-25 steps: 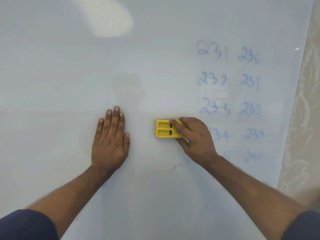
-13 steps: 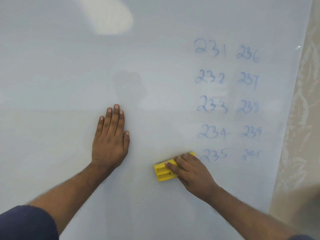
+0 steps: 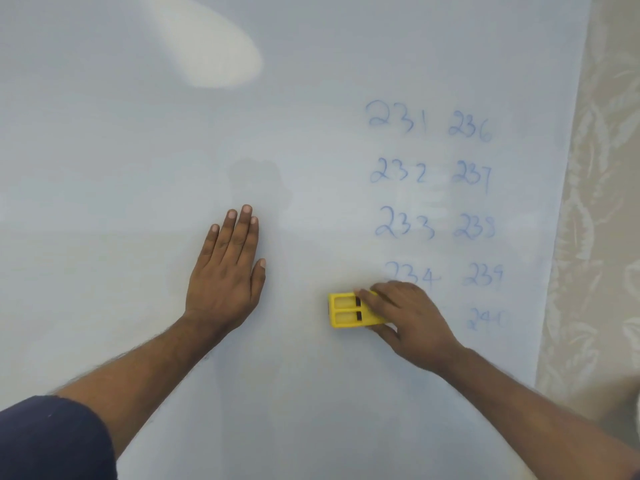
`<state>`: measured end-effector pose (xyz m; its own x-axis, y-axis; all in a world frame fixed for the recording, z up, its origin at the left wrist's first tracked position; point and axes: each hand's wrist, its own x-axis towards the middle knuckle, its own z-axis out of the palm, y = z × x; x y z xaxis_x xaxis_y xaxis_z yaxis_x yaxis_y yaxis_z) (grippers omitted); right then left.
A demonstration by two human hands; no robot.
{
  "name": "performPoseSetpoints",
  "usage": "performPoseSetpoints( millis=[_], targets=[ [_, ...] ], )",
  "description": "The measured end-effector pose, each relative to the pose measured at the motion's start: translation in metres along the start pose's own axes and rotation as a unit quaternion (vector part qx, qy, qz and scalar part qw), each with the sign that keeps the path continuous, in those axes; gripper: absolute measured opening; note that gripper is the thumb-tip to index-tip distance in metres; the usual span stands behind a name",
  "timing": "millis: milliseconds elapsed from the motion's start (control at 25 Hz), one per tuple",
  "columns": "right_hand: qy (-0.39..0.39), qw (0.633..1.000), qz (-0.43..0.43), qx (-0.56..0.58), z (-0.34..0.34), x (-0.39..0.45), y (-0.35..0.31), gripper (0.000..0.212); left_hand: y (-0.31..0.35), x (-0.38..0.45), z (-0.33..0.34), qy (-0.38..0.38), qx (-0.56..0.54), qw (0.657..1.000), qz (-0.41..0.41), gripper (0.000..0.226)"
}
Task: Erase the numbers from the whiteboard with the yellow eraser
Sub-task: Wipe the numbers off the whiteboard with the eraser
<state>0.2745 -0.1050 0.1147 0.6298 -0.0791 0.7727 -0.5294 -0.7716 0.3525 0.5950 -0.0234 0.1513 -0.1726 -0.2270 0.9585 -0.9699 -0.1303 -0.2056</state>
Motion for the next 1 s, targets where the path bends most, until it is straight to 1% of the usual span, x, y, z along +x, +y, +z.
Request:
performPoseSetpoints(
  millis=[120,320,480,600,720,840,1000],
  targets=[
    [0.055,0.995,0.077,-0.01,-0.029,0.028,0.018,0.055,0.007,0.031,-0.002,0.016,-0.001,1.0,0.01,0.063],
    [0.144,0.97,0.195,-0.011,-0.064,0.065,0.053,0.062,0.019,0.086,-0.007,0.037,0.006,0.999,0.016,0.065],
    [0.188,0.948,0.257,-0.01,-0.075,0.082,0.074,0.068,0.028,0.122,-0.007,0.045,0.017,0.999,0.019,0.066],
    [0.202,0.942,0.268,-0.025,-0.081,0.1,0.094,0.068,0.037,0.145,-0.005,0.047,0.028,0.998,0.023,0.067],
    [0.196,0.942,0.269,-0.042,-0.084,0.118,0.113,0.068,0.045,0.165,-0.003,0.055,0.03,0.998,0.011,0.067],
    [0.192,0.948,0.248,-0.047,-0.077,0.127,0.122,0.068,0.049,0.174,0.001,0.058,0.036,0.998,0.007,0.067],
    [0.221,0.949,0.22,-0.035,-0.083,0.164,0.134,0.069,0.048,0.179,0.007,0.055,0.06,0.997,0.013,0.067]
  ],
)
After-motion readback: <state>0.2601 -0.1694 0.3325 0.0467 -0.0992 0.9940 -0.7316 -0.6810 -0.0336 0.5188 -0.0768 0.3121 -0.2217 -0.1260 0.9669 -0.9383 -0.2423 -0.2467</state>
